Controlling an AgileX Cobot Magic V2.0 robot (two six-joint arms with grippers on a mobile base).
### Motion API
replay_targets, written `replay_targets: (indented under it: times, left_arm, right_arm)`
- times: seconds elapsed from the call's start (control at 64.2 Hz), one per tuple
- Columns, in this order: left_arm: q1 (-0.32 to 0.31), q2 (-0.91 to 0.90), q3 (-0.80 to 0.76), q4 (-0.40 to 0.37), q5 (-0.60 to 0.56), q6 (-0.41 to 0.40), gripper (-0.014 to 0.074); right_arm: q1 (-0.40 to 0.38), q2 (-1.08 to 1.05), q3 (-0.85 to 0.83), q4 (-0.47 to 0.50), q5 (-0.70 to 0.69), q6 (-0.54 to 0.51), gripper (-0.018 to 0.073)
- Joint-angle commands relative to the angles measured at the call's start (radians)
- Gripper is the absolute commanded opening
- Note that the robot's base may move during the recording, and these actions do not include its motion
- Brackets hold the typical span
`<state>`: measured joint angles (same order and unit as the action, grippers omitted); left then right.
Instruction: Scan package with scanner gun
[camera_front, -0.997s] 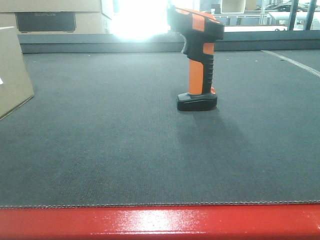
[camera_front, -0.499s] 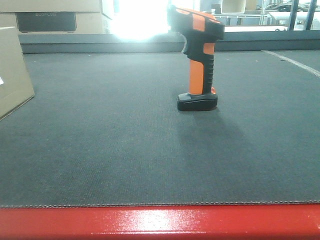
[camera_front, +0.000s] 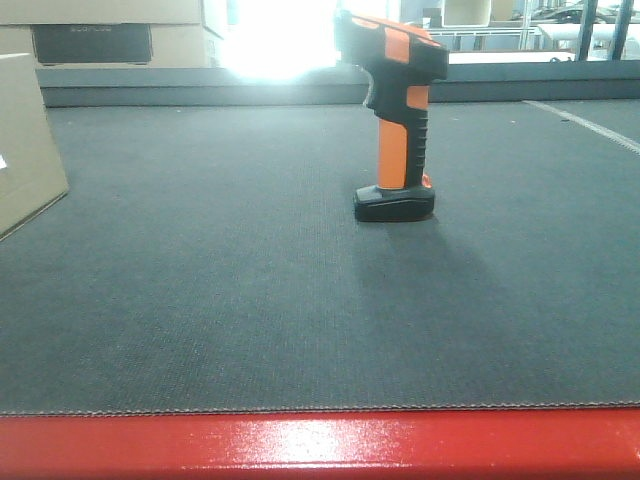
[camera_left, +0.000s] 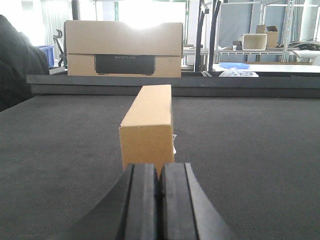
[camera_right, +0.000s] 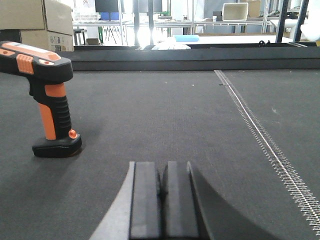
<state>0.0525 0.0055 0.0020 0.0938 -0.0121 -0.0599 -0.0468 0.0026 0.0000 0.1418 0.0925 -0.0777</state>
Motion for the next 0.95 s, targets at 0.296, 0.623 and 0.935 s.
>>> replay_targets:
  times: [0.296, 0.623, 0.935]
  left_arm:
    - [-0.005, -0.005, -0.002, -0.004, -0.023, -0.006, -0.0111]
    - [-0.005, -0.005, -0.002, -0.004, -0.023, -0.006, -0.0111]
    - [-0.005, -0.005, -0.002, -0.004, -0.023, -0.006, -0.0111]
  right_arm:
    - [-0.004, -0.003, 0.000, -0.025, -0.006, -0.001, -0.0158]
    - [-0.004, -0.003, 0.000, -0.025, -0.006, -0.001, -0.0158]
    - [-0.004, -0.003, 0.000, -0.025, -0.006, -0.001, -0.0158]
